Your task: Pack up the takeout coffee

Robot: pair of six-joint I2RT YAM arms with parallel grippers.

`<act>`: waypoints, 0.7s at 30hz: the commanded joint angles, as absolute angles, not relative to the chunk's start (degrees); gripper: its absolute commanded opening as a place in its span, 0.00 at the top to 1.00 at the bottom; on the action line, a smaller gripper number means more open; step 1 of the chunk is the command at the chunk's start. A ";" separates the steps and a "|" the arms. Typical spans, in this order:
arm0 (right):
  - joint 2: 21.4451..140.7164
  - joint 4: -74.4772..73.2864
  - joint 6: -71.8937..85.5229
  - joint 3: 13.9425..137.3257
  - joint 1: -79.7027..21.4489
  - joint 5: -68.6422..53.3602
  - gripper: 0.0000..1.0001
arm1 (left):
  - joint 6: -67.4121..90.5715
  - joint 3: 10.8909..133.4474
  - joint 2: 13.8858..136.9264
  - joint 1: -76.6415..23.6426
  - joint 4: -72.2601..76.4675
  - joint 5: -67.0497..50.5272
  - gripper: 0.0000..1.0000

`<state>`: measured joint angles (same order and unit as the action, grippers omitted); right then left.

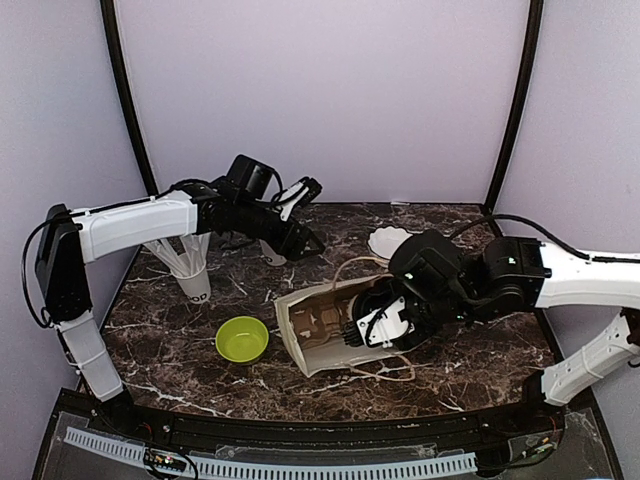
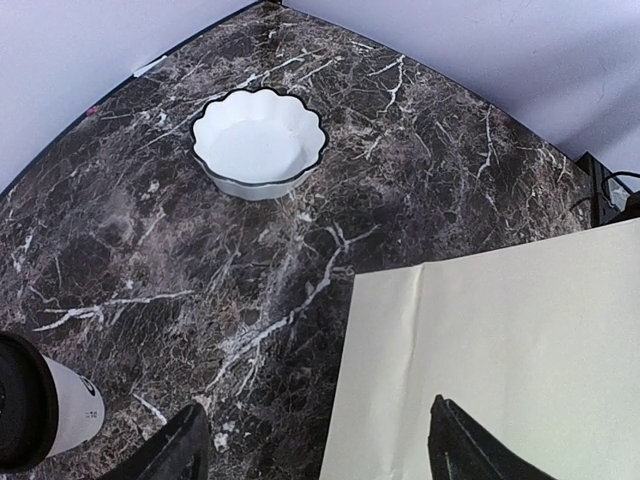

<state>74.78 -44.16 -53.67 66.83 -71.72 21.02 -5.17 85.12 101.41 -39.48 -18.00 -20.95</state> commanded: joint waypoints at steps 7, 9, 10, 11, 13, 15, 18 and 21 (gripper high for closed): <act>72.24 -30.25 -58.89 59.27 -72.64 25.11 0.47 | -5.76 82.23 100.63 -39.72 -15.66 -22.48 0.23; 72.23 -29.59 -59.01 58.99 -72.45 25.26 0.47 | -5.96 82.05 100.86 -39.73 -15.48 -22.91 0.24; 72.30 -29.38 -58.91 58.90 -72.30 25.16 0.47 | -6.02 81.98 100.93 -39.73 -15.34 -23.15 0.24; 72.41 -29.04 -58.89 58.71 -72.13 25.10 0.47 | -6.00 81.82 101.08 -39.73 -15.24 -23.87 0.24; 72.30 -27.98 -59.04 58.07 -71.83 25.18 0.47 | -6.02 81.50 101.35 -39.77 -15.17 -24.67 0.25; 72.46 -27.00 -59.14 57.39 -71.51 25.33 0.47 | -6.26 81.09 101.36 -39.87 -15.05 -25.59 0.25; 72.89 -26.06 -59.15 56.88 -70.88 25.04 0.47 | -6.84 80.54 101.49 -40.11 -15.02 -26.94 0.25; 73.59 -25.88 -59.18 56.99 -70.46 24.39 0.47 | -6.94 80.28 101.99 -40.60 -14.92 -27.89 0.25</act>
<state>73.28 -29.50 -59.00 57.58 -71.16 24.32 -5.78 81.28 101.65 -39.86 -15.86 -24.97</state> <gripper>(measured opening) 0.698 0.747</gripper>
